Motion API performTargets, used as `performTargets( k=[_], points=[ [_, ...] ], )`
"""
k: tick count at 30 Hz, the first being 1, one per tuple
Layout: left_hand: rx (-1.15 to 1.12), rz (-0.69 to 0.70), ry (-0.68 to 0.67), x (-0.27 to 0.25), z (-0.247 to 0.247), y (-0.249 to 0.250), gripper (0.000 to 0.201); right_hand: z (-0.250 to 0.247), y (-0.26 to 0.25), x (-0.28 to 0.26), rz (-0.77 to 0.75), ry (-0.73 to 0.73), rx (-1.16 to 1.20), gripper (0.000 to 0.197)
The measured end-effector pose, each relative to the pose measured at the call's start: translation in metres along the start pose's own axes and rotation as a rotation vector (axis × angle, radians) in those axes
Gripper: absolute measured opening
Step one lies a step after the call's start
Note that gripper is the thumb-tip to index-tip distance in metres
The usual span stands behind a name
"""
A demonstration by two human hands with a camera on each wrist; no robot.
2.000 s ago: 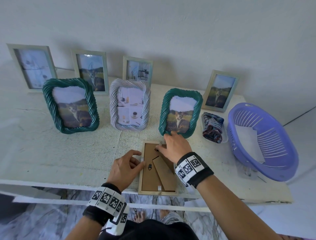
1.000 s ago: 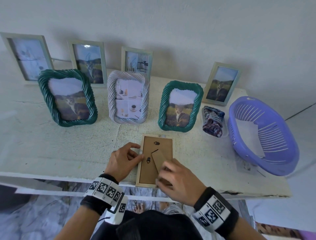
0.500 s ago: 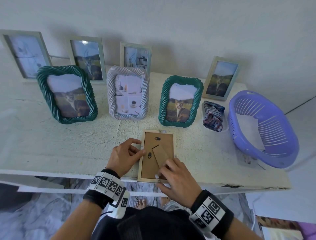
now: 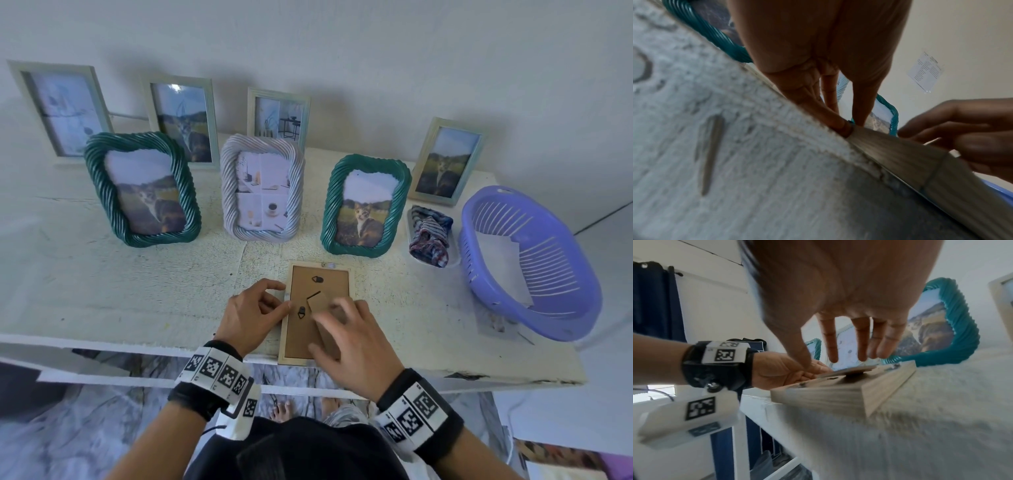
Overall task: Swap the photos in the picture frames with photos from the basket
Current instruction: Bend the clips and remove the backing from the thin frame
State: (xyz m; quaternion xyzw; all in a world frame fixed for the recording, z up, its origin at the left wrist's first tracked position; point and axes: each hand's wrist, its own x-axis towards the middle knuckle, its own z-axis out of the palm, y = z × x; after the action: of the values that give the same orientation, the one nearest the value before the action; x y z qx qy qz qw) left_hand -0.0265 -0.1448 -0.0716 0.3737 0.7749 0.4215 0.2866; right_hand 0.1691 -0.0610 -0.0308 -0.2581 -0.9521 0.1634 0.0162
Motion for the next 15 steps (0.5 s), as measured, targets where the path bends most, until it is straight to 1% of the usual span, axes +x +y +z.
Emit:
performTargets(
  k=[2, 4, 7, 9, 12, 15],
  points=[
    [0.005, 0.019, 0.009, -0.001, 0.000, 0.000, 0.024, 0.000, -0.003, 0.010, 0.075, 0.044, -0.089, 0.037],
    [0.016, 0.037, 0.005, -0.001, -0.001, 0.000, 0.026, 0.004, -0.009, 0.017, 0.122, 0.055, -0.131, 0.034],
    [0.017, 0.051, -0.019, -0.001, -0.004, -0.001, 0.028, 0.009, -0.016, 0.024, 0.147, 0.093, -0.055, 0.024],
    [0.013, 0.053, -0.017, -0.001, -0.004, -0.002, 0.028, 0.009, -0.017, 0.026, 0.165, 0.131, 0.001, 0.021],
    [0.006, 0.061, -0.011, -0.001, -0.003, -0.002, 0.028, 0.005, -0.019, 0.026, 0.155, 0.199, -0.003, 0.018],
    [-0.002, 0.056, -0.018, -0.001, -0.004, -0.004, 0.028, -0.002, -0.017, 0.023, 0.158, 0.212, -0.033, 0.017]
  ],
)
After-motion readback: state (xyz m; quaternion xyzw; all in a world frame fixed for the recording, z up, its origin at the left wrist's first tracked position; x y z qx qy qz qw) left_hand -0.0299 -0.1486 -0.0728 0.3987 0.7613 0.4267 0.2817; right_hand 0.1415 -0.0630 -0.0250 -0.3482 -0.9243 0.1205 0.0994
